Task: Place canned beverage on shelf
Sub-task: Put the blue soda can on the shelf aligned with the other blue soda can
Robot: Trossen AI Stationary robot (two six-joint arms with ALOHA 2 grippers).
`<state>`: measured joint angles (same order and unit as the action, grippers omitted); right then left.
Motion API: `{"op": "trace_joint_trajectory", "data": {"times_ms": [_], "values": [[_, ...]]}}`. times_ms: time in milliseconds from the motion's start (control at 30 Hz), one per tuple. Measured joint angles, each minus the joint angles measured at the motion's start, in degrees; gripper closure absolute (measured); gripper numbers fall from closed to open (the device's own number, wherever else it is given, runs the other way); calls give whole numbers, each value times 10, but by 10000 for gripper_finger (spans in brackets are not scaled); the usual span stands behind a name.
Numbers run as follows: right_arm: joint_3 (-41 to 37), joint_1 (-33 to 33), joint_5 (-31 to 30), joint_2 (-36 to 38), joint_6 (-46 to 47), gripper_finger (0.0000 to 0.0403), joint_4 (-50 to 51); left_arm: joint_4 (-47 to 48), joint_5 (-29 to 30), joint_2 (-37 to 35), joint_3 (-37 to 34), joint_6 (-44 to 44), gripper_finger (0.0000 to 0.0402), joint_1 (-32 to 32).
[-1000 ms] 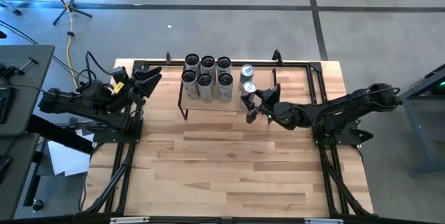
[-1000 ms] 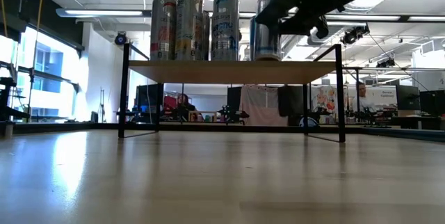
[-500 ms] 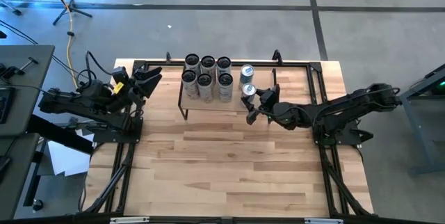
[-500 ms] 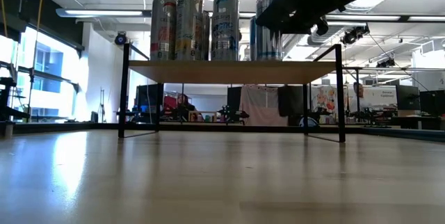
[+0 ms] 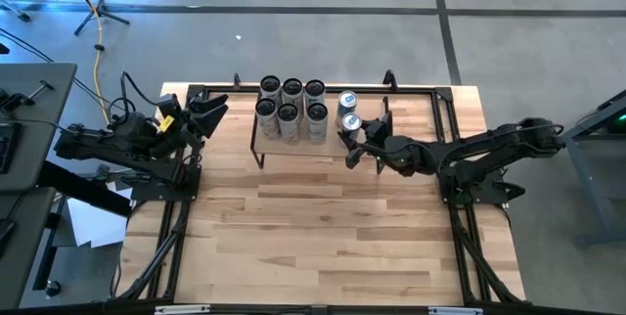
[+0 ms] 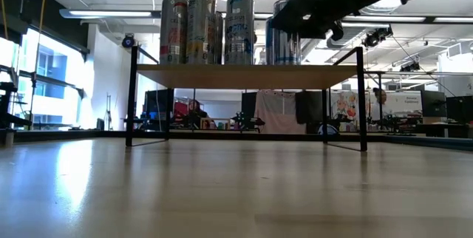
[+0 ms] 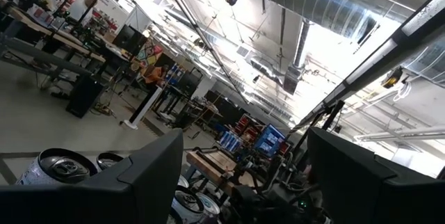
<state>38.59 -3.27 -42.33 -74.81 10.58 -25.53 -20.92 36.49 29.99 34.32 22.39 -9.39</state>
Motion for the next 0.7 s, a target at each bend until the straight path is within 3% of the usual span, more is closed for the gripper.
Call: {"op": "trace_joint_trajectory", "data": {"times_ms": [533,700], "values": [[0,7,5,0,-6,135,-11,0,0,0,0,-15,126,0],[0,7,4,0,-6,111,-11,0,0,0,0,-15,126,0]]}}
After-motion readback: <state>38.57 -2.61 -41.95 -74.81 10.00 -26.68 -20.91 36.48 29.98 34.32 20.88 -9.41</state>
